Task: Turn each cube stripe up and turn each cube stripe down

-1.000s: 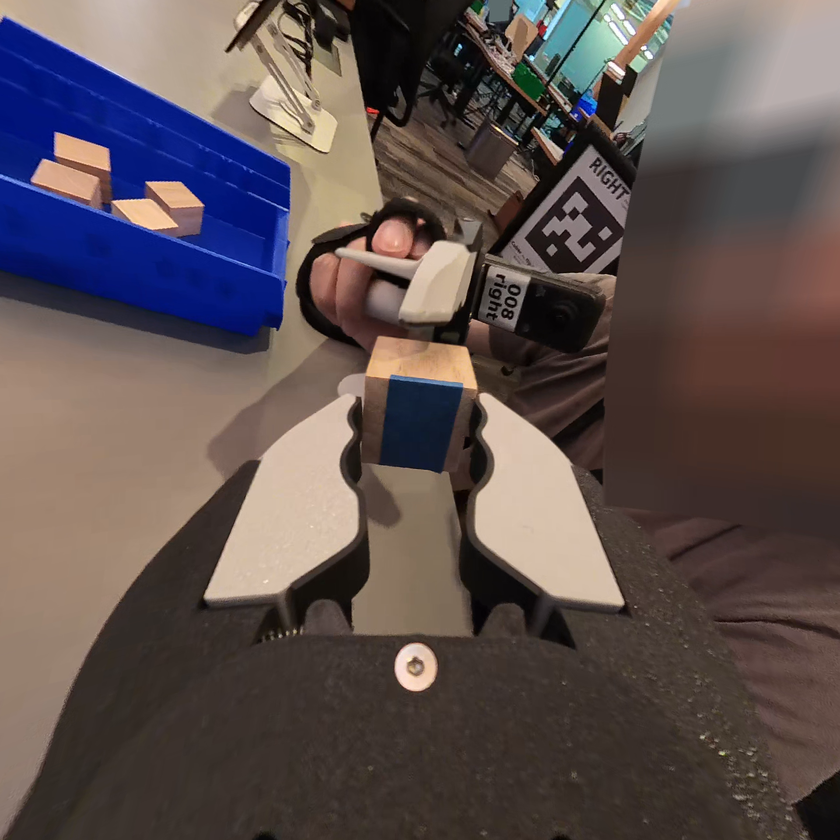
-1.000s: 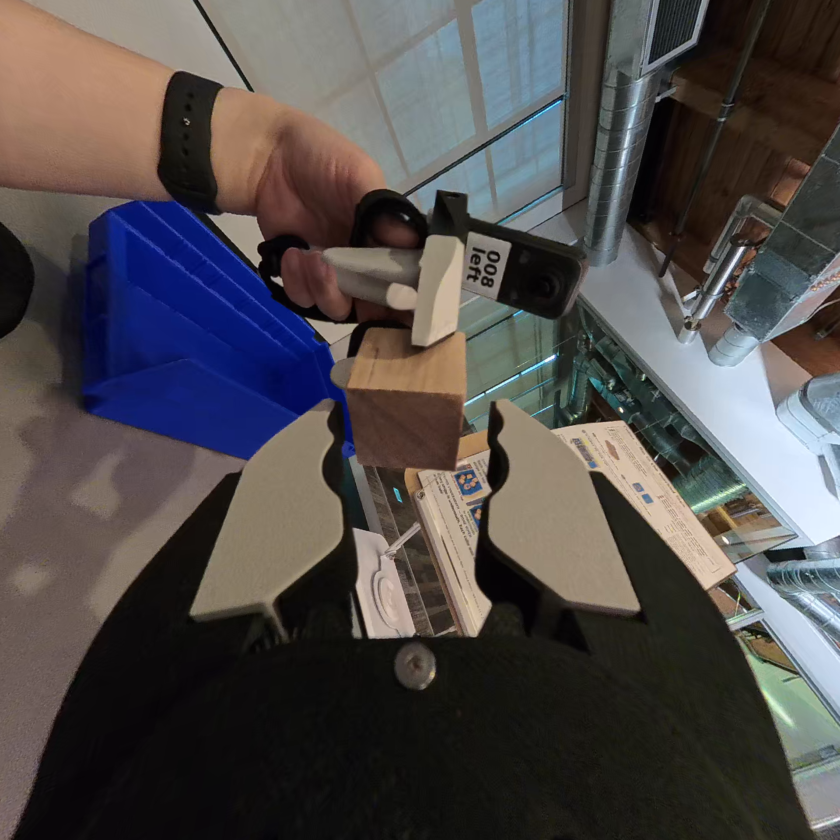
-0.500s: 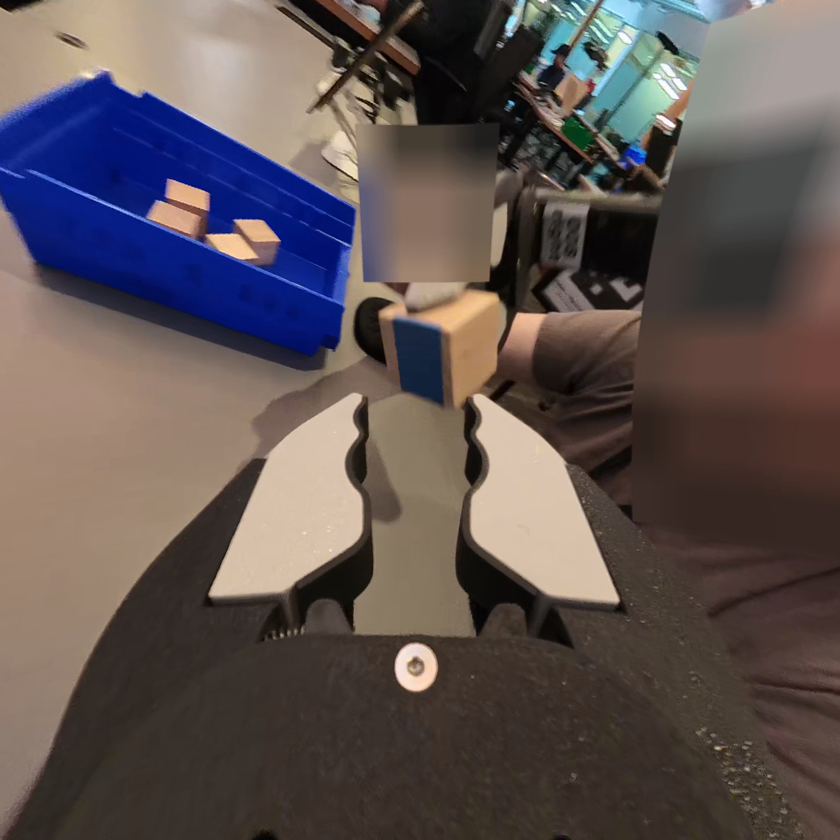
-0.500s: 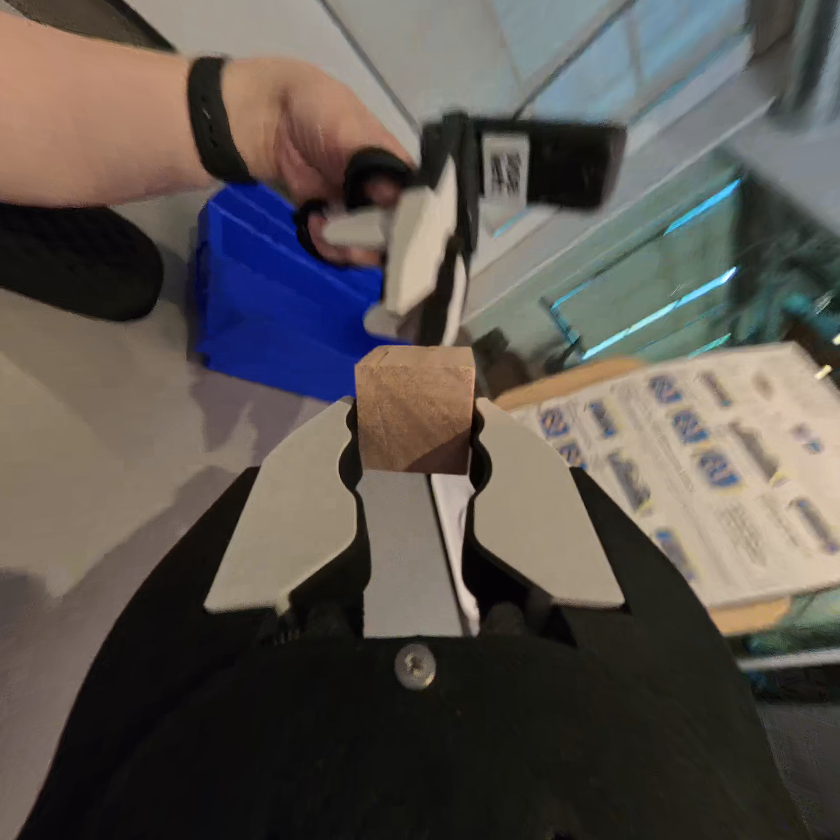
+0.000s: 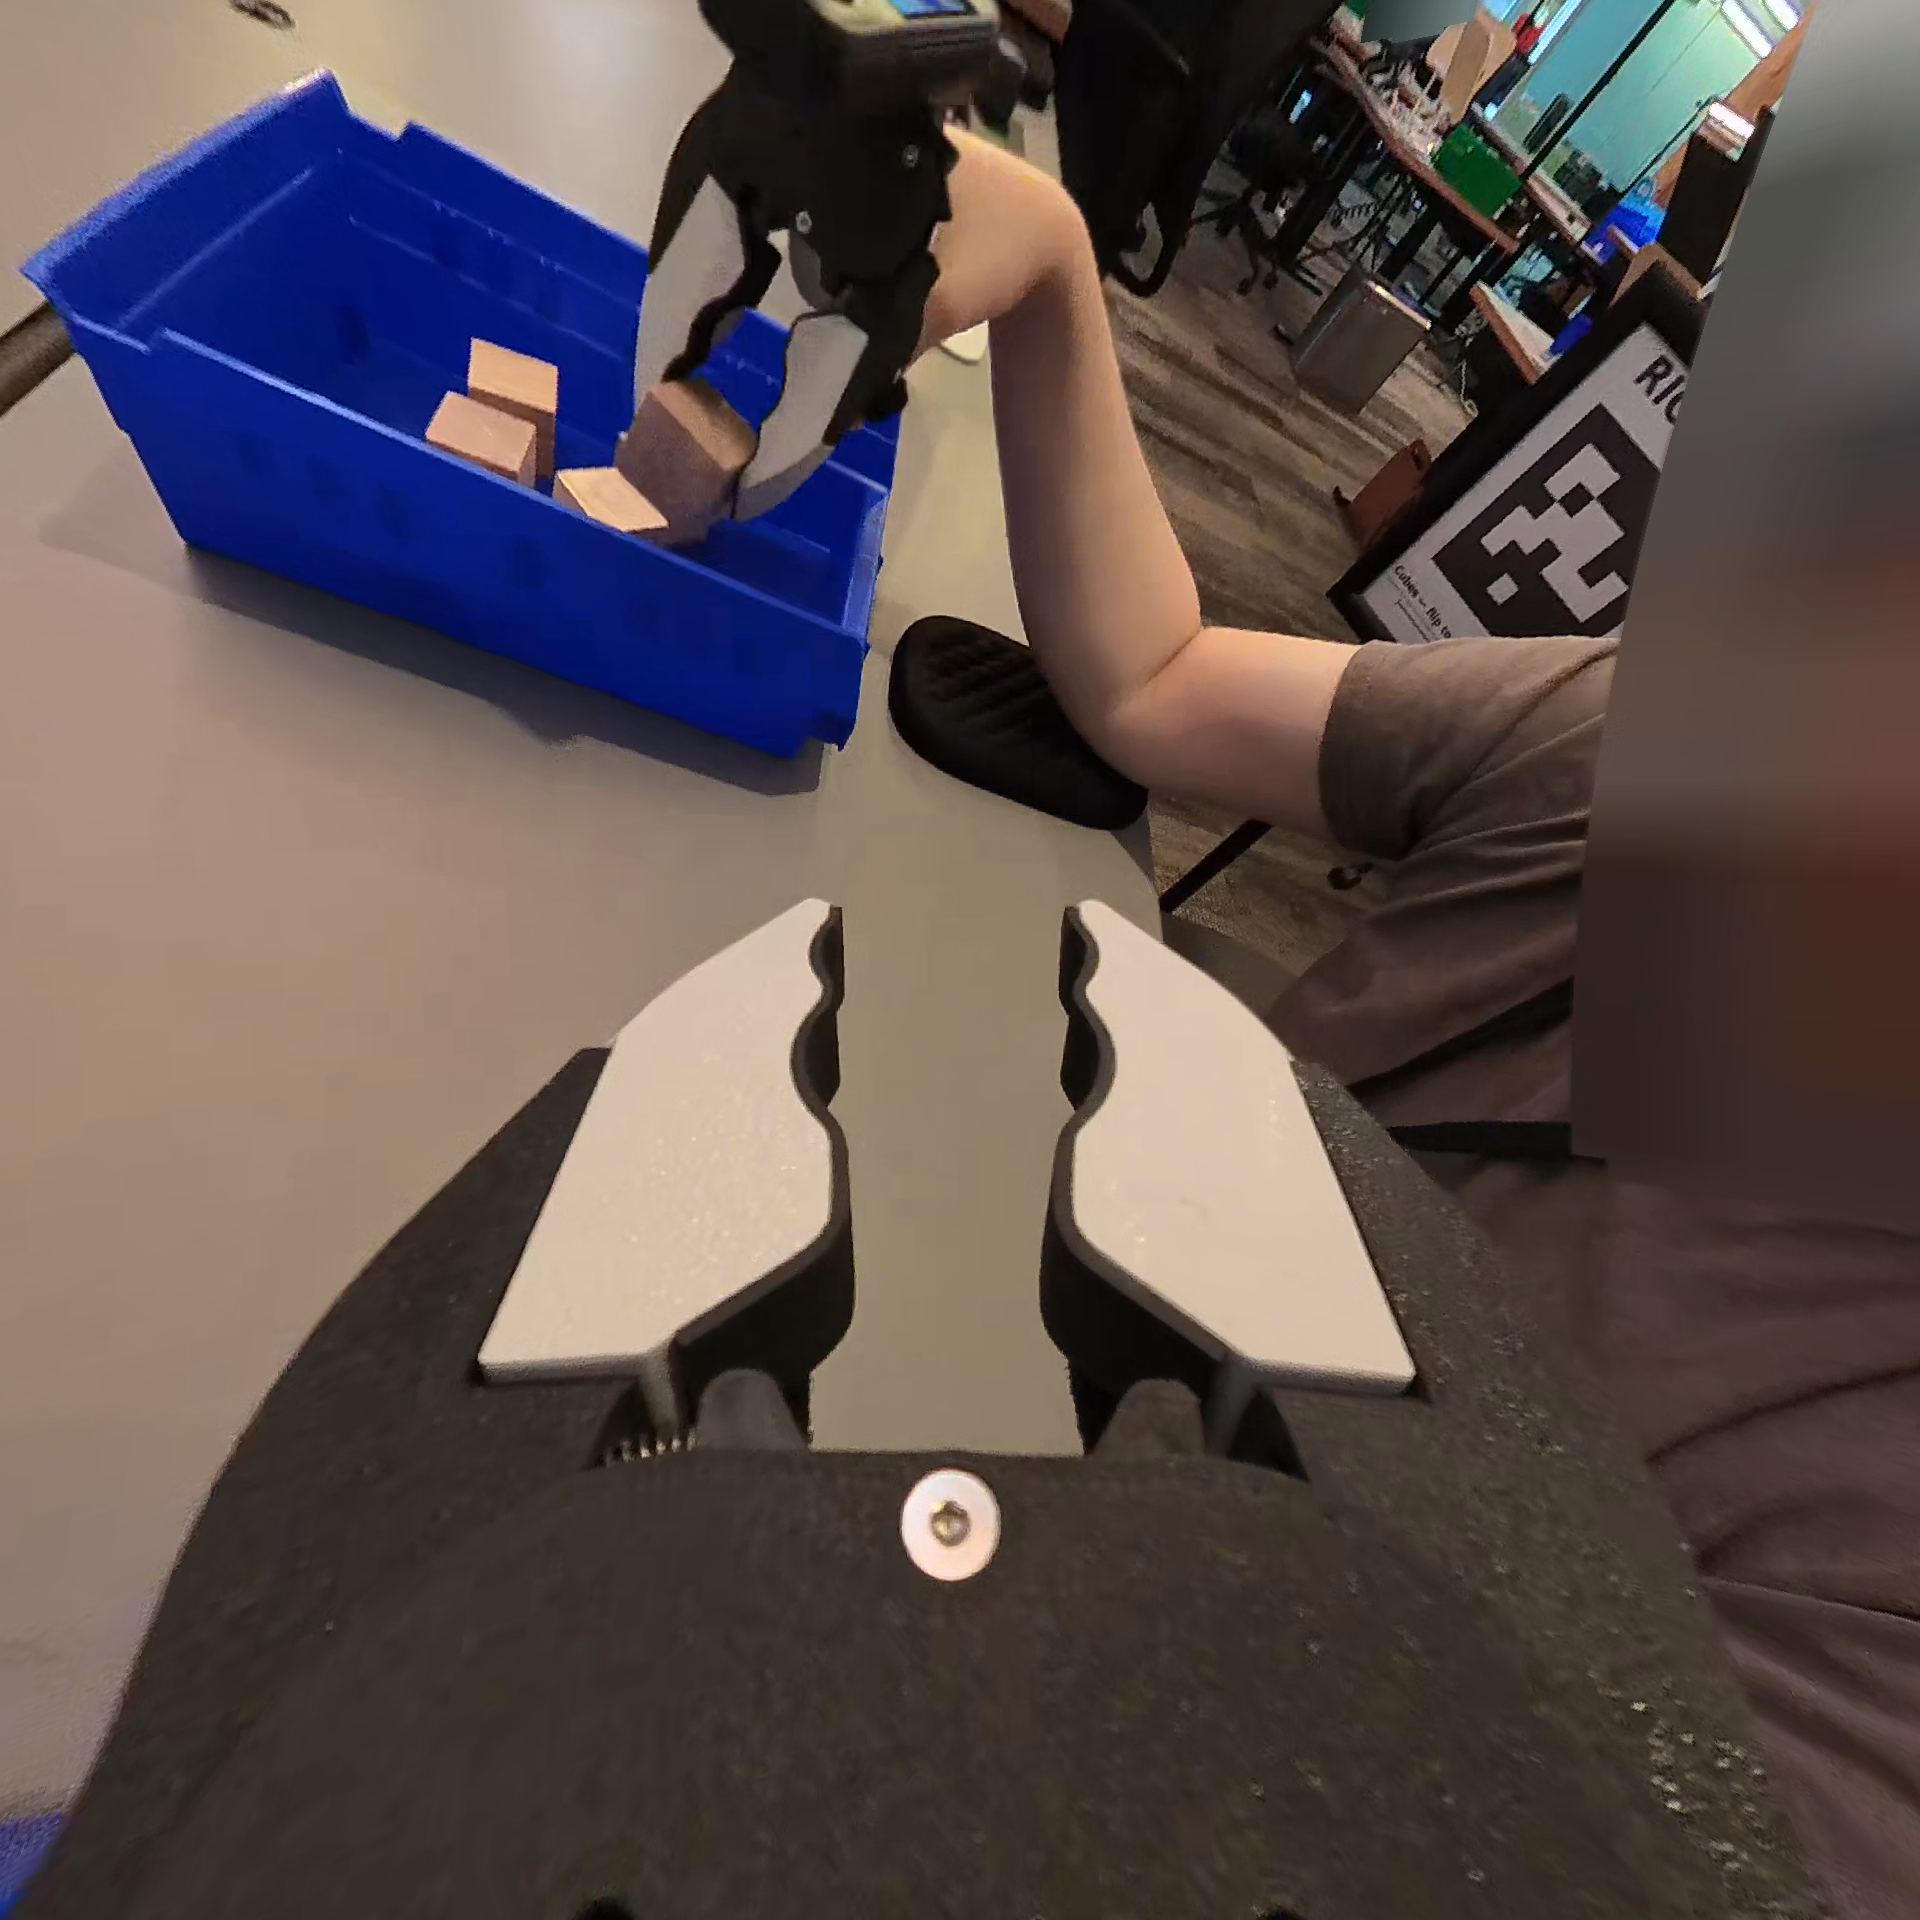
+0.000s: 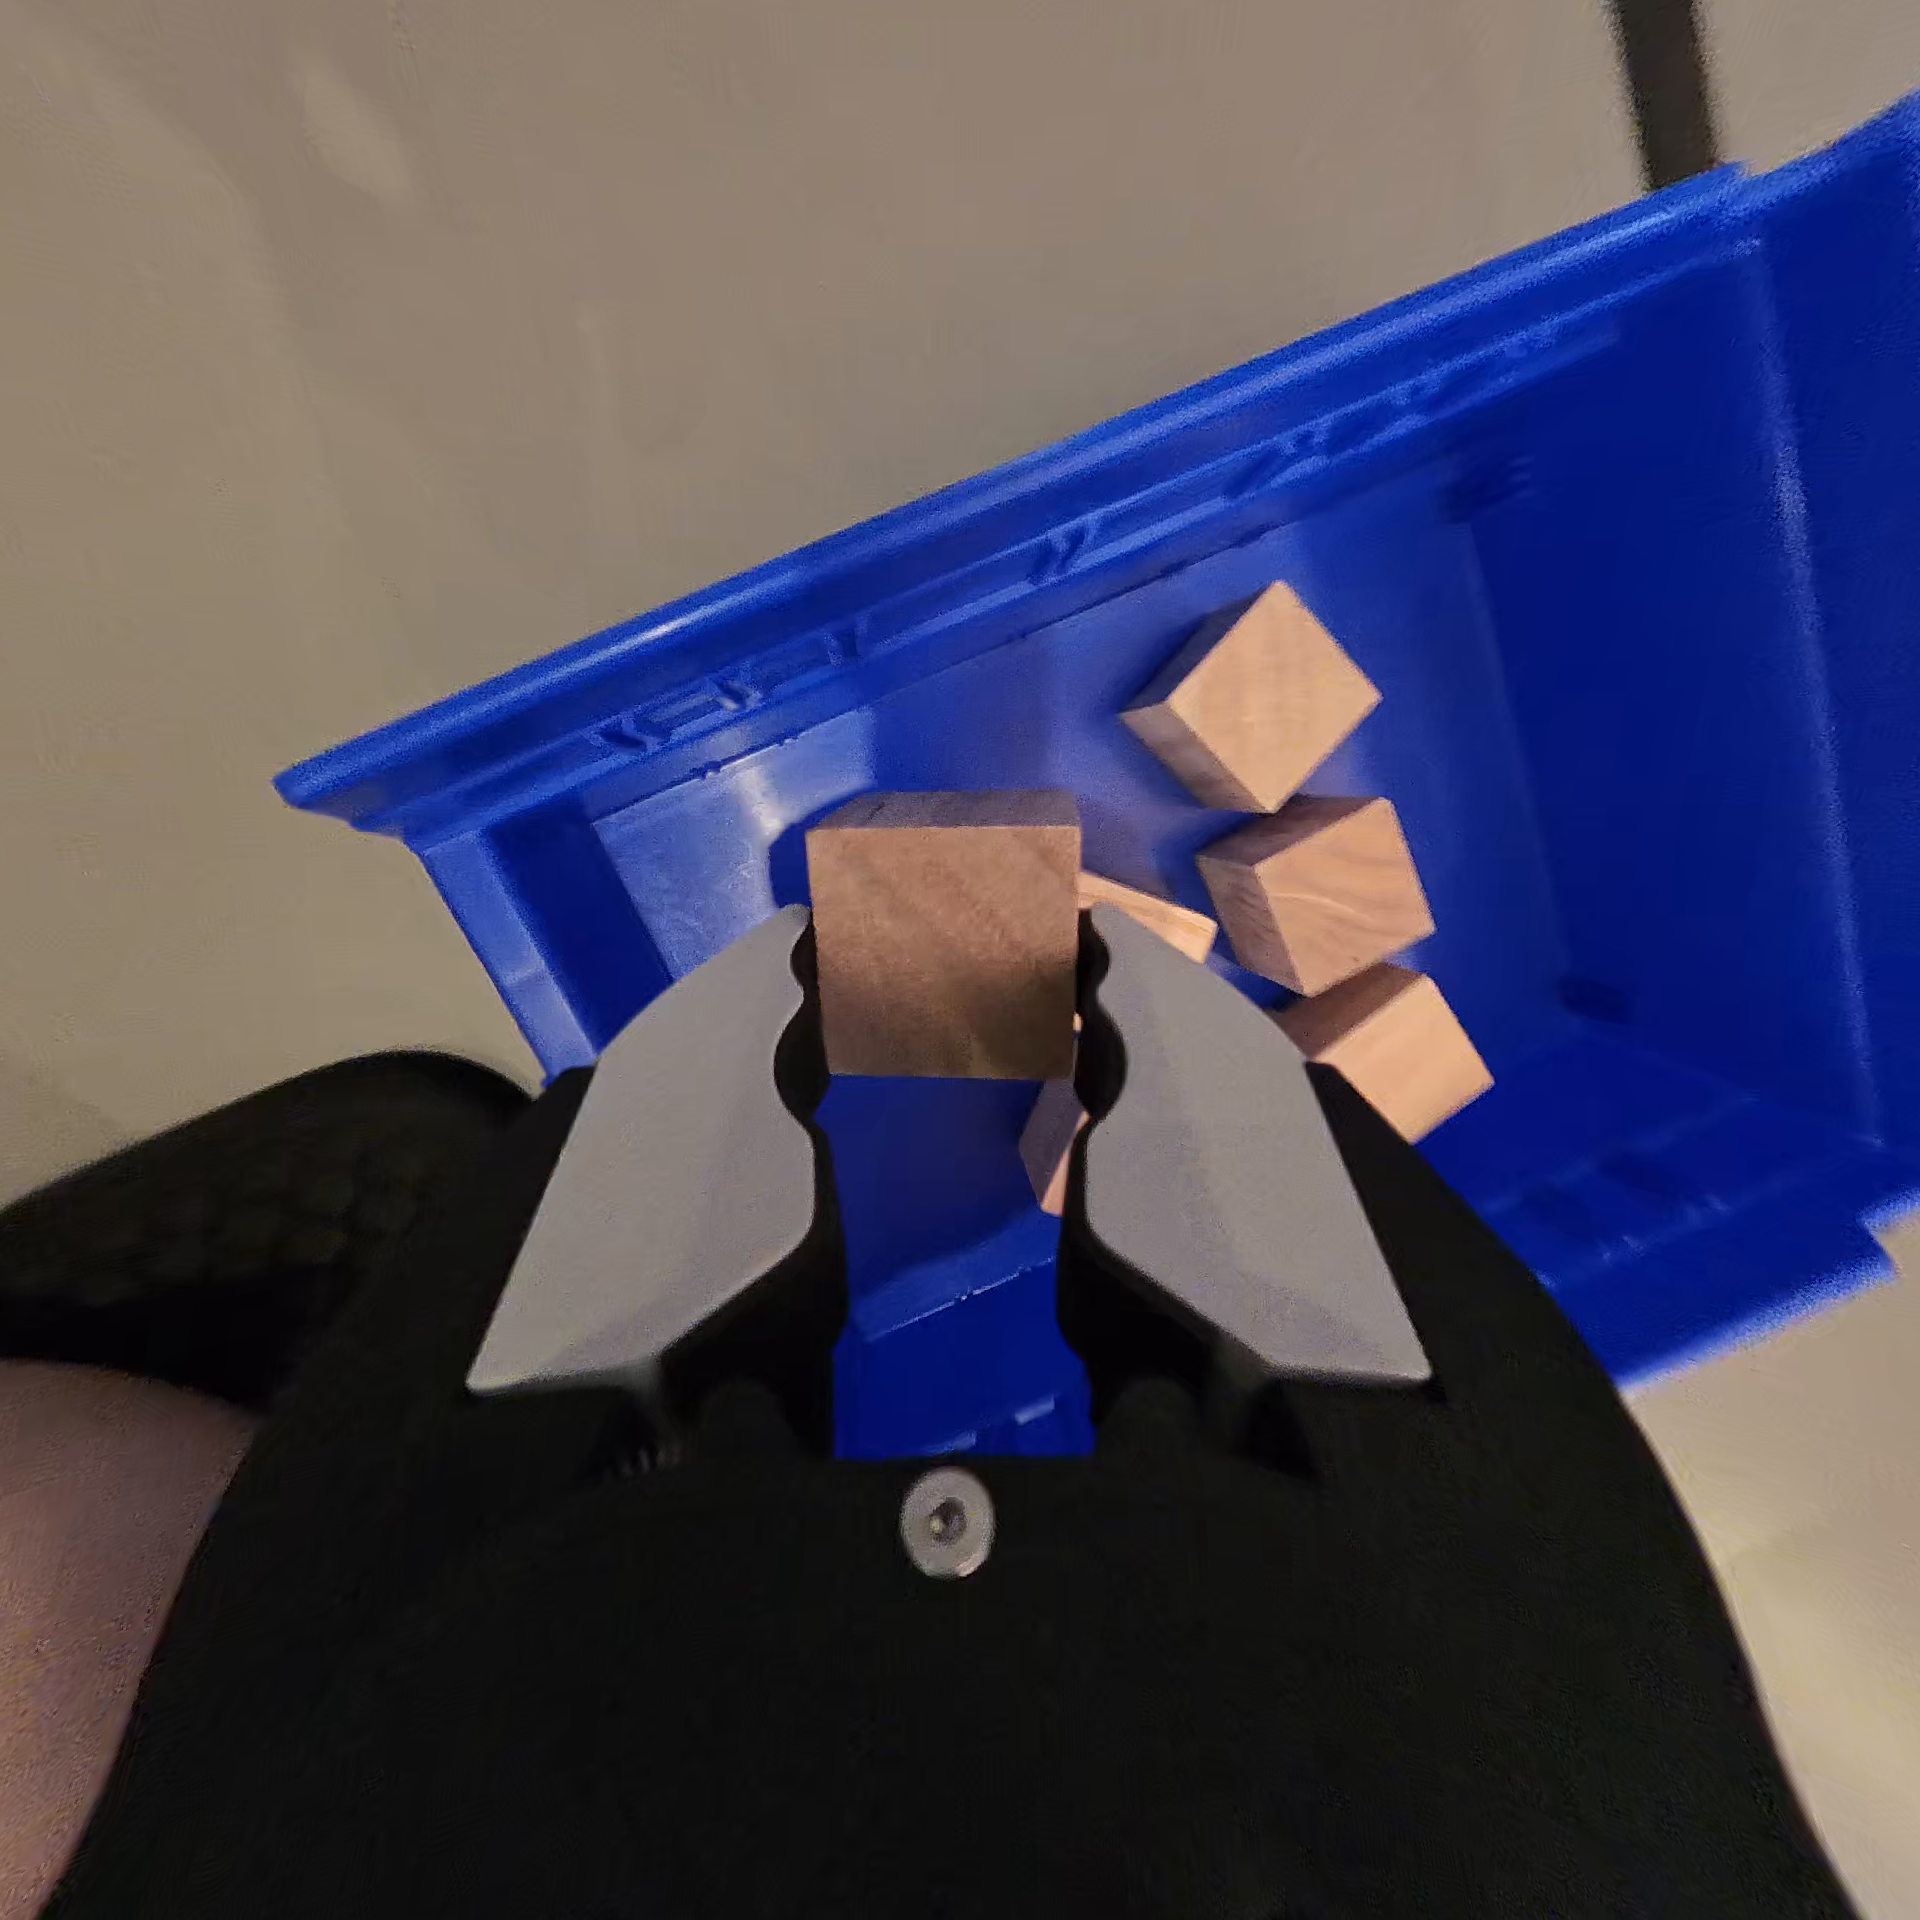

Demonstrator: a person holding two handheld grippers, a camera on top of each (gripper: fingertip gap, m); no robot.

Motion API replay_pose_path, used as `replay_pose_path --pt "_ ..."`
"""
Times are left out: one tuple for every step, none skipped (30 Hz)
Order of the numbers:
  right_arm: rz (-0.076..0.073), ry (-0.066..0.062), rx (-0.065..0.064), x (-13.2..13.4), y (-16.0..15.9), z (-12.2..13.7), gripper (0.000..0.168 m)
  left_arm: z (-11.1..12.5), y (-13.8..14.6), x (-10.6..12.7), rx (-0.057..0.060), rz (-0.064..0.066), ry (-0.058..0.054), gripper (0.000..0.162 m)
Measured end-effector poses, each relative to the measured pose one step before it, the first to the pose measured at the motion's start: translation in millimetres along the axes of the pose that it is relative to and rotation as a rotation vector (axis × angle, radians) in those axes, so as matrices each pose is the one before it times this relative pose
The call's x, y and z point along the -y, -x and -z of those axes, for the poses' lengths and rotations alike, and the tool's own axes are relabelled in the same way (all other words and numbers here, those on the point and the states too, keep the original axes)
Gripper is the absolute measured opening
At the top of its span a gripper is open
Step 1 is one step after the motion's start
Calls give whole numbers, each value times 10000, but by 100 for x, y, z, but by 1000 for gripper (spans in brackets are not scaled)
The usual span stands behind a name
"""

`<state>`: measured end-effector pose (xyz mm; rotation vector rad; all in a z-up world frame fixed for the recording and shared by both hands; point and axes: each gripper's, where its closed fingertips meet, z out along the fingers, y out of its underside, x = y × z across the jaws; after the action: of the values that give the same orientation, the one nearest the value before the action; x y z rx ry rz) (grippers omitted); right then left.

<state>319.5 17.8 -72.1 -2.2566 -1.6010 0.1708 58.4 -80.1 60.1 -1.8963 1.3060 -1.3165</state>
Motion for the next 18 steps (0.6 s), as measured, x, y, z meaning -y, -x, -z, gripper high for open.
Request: replay_pose_path --pt "190 57 279 -97 245 -681 47 -165 131 -93 15 56 53 39" --pt "160 81 234 0 195 -689 47 -87 109 -21 -8 73 13 37" --pt "135 121 209 42 192 -700 47 -11 91 48 -32 72 -29 36" --pt "88 239 183 -70 185 -706 47 74 63 128 -41 60 -96 35" --pt "54 371 45 -218 -2 -655 47 140 41 209 -45 42 -152 33" --pt "31 379 -46 -231 -160 -631 47 217 9 253 -40 39 -179 31" --pt "3 303 4 -168 -127 -623 47 254 26 274 -1 45 -190 31" --pt "-16 222 153 -109 85 -598 47 277 -16 254 -2 8 -175 31" --pt "-12 150 143 -52 55 -533 47 263 -81 180 -1 -42 -124 31" --pt "-26 104 65 -74 -88 -426 47 252 -49 112 55 -70 -70 31" --pt "-48 24 82 -42 -101 -328 47 199 4 40 120 -100 -15 31" --pt "-79 -29 56 -21 -135 -255 47 155 6 -15 137 -154 30 31" --pt "-87 21 -30 -115 -240 -203 47 101 -27 -1 127 -193 19 31" --pt "-70 76 -69 -197 -255 -162 47 58 -86 46 94 -193 1 31" --pt "-45 56 -16 -181 -156 -166 47 23 -122 49 46 -183 11 31" --pt "-35 22 39 -105 -33 -155 47 0 -110 18 45 -170 21 31" --pt "-27 -23 73 -20 20 -120 47 -25 -81 6 56 -149 25 32" --pt "-45 -82 65 85 25 -44 47 -17 -113 35 23 -142 15 32"
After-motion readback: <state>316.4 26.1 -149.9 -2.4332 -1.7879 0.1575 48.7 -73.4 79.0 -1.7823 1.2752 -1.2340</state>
